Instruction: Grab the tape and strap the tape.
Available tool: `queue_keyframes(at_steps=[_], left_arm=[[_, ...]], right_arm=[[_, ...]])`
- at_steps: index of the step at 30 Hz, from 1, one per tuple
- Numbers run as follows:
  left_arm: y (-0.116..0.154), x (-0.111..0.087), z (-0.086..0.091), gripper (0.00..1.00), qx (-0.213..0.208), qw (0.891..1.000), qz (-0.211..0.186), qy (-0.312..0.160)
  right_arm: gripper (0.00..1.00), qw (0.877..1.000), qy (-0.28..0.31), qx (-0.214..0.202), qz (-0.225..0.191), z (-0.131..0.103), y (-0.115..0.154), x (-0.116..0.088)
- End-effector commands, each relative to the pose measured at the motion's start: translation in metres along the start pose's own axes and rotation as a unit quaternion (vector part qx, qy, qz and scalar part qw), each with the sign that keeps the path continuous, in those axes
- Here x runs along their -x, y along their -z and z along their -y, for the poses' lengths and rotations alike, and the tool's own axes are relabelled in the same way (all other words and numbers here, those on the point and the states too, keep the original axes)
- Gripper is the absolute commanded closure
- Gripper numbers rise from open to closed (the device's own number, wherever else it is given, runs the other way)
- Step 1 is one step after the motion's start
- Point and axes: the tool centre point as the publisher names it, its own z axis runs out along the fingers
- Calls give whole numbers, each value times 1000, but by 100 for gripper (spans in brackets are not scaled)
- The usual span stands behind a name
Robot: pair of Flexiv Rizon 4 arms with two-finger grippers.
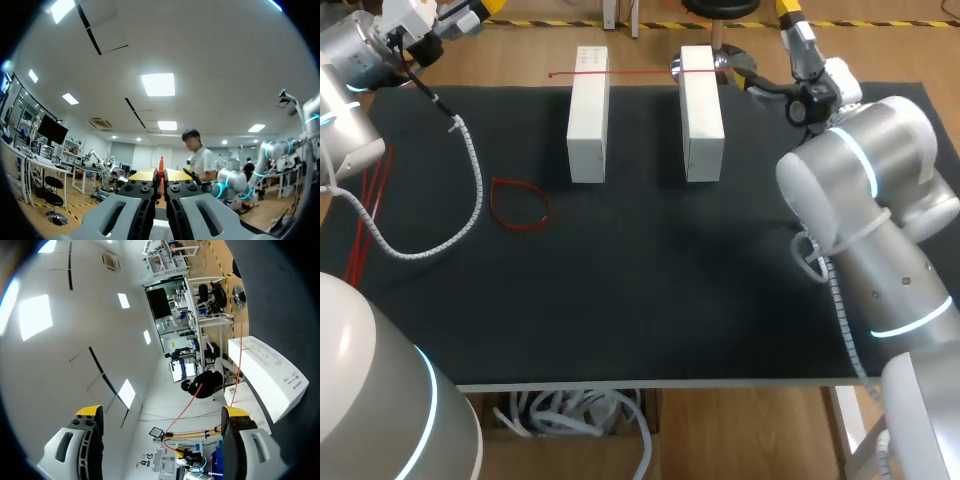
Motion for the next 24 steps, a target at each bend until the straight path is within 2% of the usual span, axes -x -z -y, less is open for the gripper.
queue_keyframes(at_steps=[1,5,10,11,13,14,19,20,21,24], left_arm=[[1,1,-1,100,-1,1000,-2,0],[1,1,-1,100,-1,1000,-2,0],[1,1,-1,100,-1,1000,-2,0],[1,1,-1,100,-1,1000,-2,0],[1,1,-1,100,-1,1000,-2,0],[1,1,-1,100,-1,1000,-2,0],[1,1,-1,100,-1,1000,-2,0],[1,1,-1,100,-1,1000,-2,0],[1,1,-1,100,-1,1000,-2,0],[1,1,-1,100,-1,1000,-2,0]], right_arm=[[0,999,0,34,-2,3,-2,1],[0,999,0,34,-2,3,-2,1],[0,989,16,131,-64,-2,-3,-5],[0,985,12,155,-73,-3,-2,-7],[0,983,18,166,-79,-3,-1,-8],[0,977,23,193,-86,-1,0,-9],[0,965,21,252,-68,0,5,-8],[0,959,16,275,-63,0,5,-7],[0,959,14,275,-60,-1,6,-7],[0,953,-11,303,-25,1,6,-7]])
